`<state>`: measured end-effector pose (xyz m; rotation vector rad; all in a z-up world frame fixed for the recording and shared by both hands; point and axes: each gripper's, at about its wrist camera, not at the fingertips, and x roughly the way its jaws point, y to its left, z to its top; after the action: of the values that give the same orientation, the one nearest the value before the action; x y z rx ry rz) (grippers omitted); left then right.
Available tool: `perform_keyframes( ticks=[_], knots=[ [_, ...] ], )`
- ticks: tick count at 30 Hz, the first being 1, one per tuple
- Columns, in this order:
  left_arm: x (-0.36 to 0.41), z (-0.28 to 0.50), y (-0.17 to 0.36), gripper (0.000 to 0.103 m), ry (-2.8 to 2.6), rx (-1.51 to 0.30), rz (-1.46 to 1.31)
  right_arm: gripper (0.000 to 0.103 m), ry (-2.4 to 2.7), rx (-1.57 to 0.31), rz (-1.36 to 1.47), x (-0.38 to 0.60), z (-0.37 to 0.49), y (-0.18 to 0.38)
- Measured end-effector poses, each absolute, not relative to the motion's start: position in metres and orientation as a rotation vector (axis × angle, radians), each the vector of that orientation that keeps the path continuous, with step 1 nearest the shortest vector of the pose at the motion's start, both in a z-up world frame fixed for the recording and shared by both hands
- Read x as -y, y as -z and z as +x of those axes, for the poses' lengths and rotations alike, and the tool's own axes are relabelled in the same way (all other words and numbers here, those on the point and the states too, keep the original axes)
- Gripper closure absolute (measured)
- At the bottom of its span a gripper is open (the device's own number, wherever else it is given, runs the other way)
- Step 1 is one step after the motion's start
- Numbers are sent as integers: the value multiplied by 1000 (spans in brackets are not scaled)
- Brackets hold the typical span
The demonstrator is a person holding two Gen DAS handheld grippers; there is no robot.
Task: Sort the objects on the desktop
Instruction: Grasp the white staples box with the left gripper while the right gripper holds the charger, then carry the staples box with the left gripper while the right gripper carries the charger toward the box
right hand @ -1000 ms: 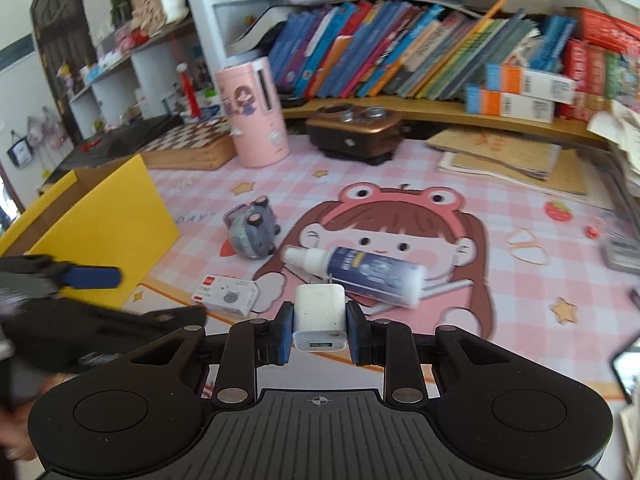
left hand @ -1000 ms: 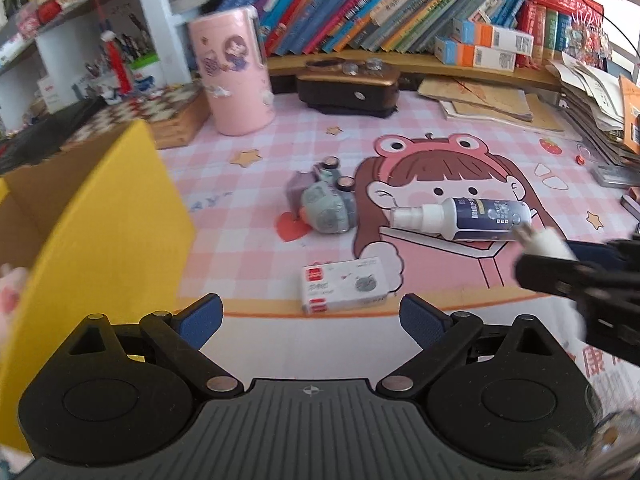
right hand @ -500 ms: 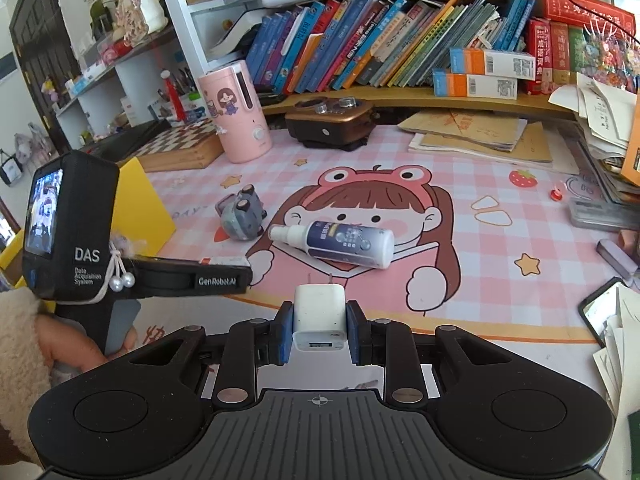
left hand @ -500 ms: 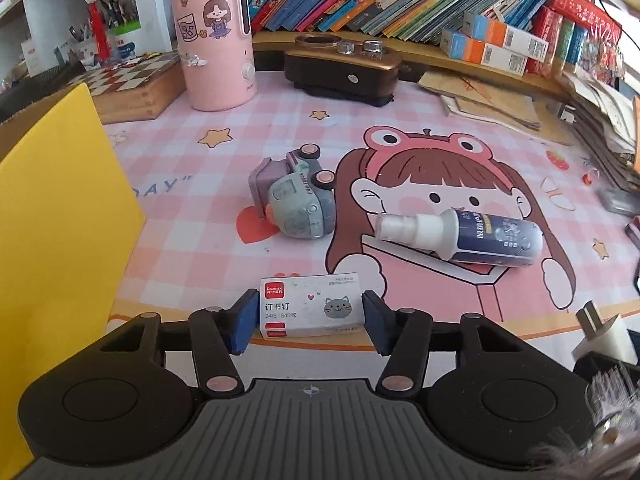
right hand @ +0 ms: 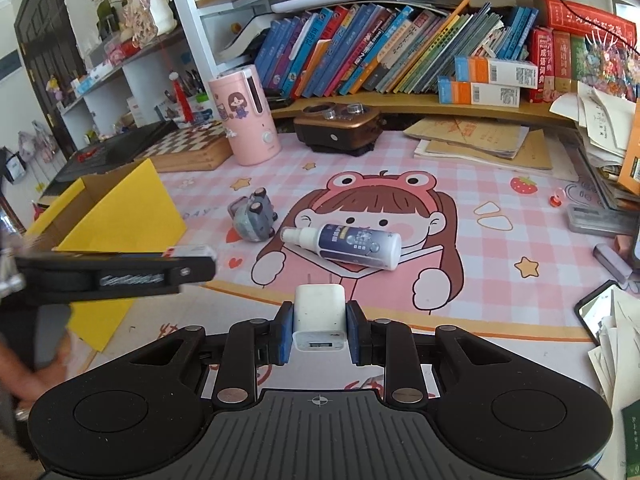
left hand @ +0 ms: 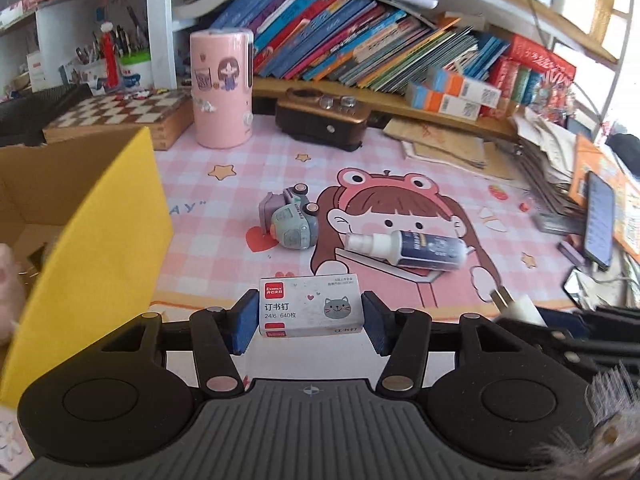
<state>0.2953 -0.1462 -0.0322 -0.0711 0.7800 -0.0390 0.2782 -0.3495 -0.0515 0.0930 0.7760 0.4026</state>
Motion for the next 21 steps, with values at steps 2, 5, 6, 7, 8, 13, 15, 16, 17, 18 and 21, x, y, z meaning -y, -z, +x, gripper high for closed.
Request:
perform_keyframes(
  ticks=[2, 5, 6, 7, 8, 13, 15, 16, 17, 18, 21],
  knots=[
    [143, 284, 24, 51, 49, -767, -73, 77, -410, -780, 95, 350, 275, 48],
    [139, 268, 13, 51, 60, -751, -79, 77, -418, -783, 92, 348, 267, 42],
    [138, 264, 11, 51, 63, -748, -84, 77, -418, -785, 88, 347, 265, 41],
    [137, 260, 10, 51, 66, -745, -86, 77, -418, -788, 84, 346, 262, 39],
    [137, 255, 9, 51, 69, -742, -83, 77, -419, -792, 82, 344, 259, 38],
    [135, 239, 11, 51, 73, -742, -89, 77, -419, -807, 57, 333, 244, 36],
    [134, 231, 12, 51, 79, -742, -94, 77, -414, -809, 49, 330, 238, 35],
    [133, 228, 12, 51, 80, -742, -94, 77, -410, -811, 49, 328, 234, 35],
    [132, 224, 13, 51, 80, -741, -94, 77, -405, -814, 49, 326, 231, 35],
    [131, 220, 13, 51, 82, -741, -96, 77, -400, -817, 48, 324, 228, 35],
    [126, 208, 15, 51, 91, -742, -105, 77, -386, -830, 49, 318, 219, 36]
  ],
)
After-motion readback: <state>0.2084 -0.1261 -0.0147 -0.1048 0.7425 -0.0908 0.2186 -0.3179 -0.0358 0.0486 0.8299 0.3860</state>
